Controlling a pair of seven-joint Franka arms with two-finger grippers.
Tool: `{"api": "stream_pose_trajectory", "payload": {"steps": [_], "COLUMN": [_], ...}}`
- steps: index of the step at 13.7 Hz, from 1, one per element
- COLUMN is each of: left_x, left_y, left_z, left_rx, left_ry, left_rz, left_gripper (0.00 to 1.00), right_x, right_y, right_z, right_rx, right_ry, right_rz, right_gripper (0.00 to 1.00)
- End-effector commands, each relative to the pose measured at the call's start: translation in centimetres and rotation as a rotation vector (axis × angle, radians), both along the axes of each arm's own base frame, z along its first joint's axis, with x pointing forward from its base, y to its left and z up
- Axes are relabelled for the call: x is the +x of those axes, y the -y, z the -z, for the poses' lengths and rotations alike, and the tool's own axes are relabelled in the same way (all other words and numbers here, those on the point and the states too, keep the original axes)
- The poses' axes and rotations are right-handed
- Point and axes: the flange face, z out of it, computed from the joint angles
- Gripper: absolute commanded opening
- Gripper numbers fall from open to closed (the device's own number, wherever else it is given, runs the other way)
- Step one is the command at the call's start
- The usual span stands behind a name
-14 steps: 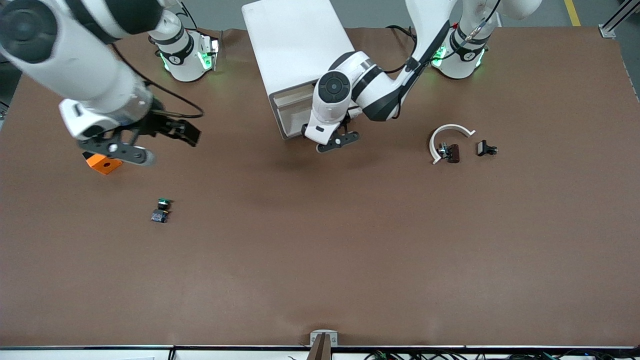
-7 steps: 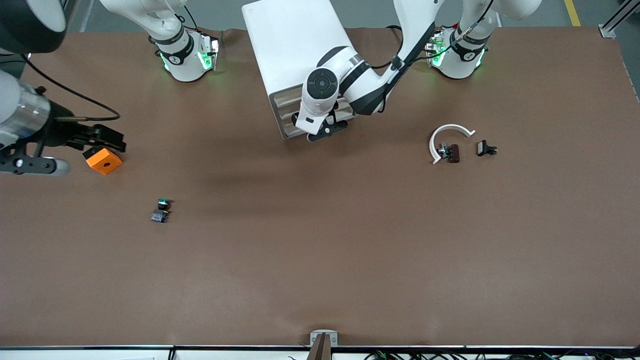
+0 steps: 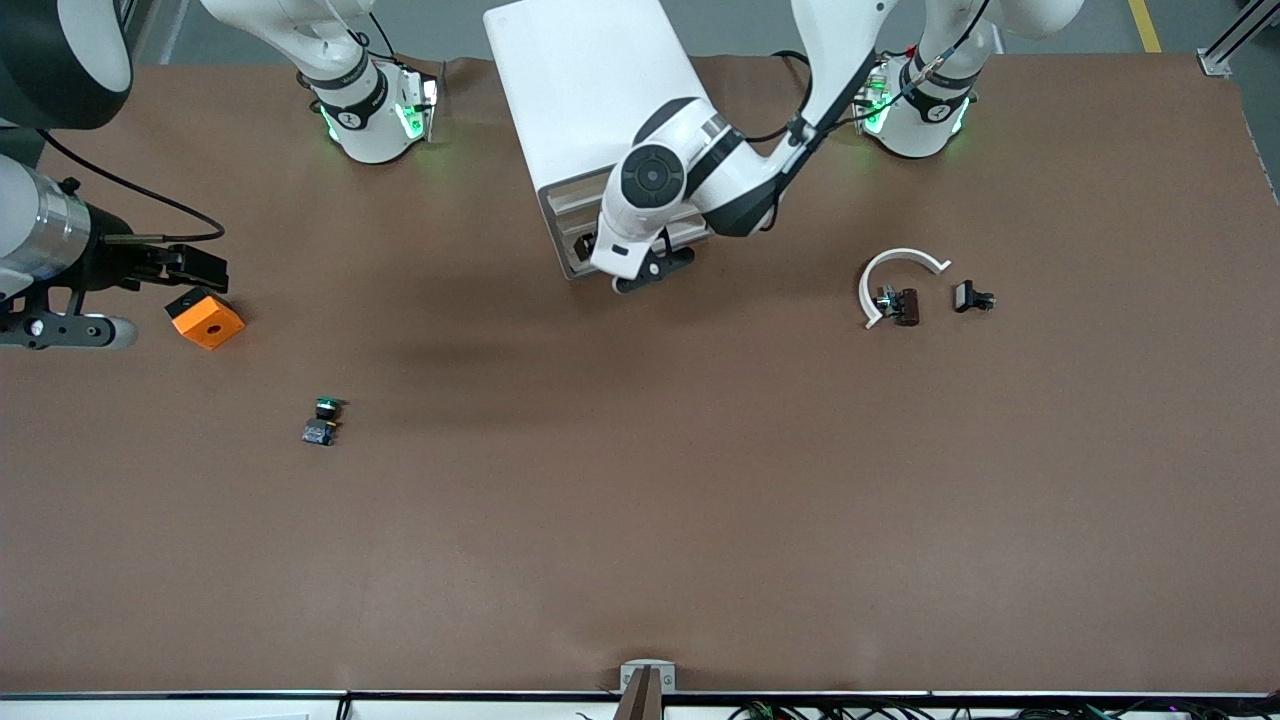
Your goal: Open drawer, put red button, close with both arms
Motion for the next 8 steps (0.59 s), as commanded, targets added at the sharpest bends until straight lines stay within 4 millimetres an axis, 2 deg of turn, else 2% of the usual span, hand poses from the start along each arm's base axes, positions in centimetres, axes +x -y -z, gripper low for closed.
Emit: {"api": "stream_pose_trajectory", "payload": {"steps": [1,3,5,6,8], "left_x": [8.2,13.1,16.1,17.7,20.8], "left_y": [-4.6,-9.1,-12.5,-15.0,-21.5], "left_z": [-3.2,-6.0,-8.2,-9.7,-13.7], "left_rx": [-0.026,0.05,0.081,0.082,0.091], "left_ry": [0.081,0.254,0.335,0.354,0.408], "left_rz": [-0.066,-0.018,-0.022,-0.063,-0.119], "left_gripper": [1.0,1.0,1.0,1.0,1.0], "right_x": [-0.1,0.0,-0.1,-0.1,-0.1], "right_y": [2.5,2.9,3.8,3.8,3.7], "right_z": [-0.2,-0.2,-0.1,-0.3,-0.6], "right_rx": [0.007,0.012,0.016,0.016,-0.001], "right_ry": [-0.001,-0.001,-0.004,-0.003,0.001], "right_rz": [-0.015,-0.006,0.011,0.013,0.02], "right_gripper": [1.0,1.0,1.0,1.0,1.0]}}
